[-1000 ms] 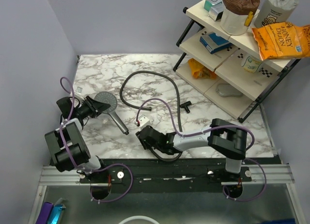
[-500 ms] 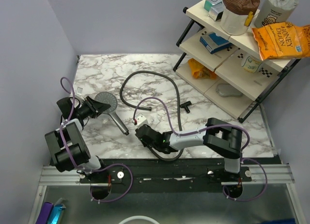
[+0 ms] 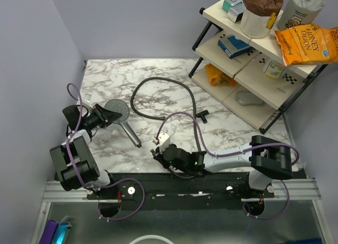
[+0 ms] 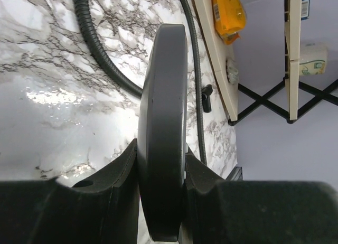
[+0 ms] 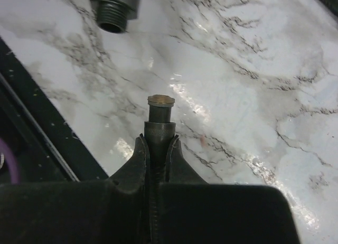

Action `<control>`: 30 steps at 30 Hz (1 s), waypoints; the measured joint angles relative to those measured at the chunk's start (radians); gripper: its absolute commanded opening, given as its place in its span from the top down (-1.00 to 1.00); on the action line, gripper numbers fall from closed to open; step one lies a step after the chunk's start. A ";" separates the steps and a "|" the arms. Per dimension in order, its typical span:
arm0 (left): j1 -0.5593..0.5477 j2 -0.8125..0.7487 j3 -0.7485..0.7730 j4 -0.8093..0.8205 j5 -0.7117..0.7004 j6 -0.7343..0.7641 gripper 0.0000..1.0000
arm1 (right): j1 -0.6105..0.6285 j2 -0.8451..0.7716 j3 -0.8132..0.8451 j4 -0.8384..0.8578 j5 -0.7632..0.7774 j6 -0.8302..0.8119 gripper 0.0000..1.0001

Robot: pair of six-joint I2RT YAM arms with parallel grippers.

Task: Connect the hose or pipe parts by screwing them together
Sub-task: Pick up the pipeline from the center of the board, then install the bathroom fixture on the pipeline.

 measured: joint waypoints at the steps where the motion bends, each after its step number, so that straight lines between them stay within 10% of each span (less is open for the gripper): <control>1: -0.008 -0.010 0.000 0.000 0.001 -0.005 1.00 | 0.013 -0.011 0.002 0.005 0.000 -0.002 0.97; 30: -0.077 -0.171 0.011 -0.137 0.022 -0.005 1.00 | 0.091 0.014 0.121 -0.022 0.106 0.018 0.97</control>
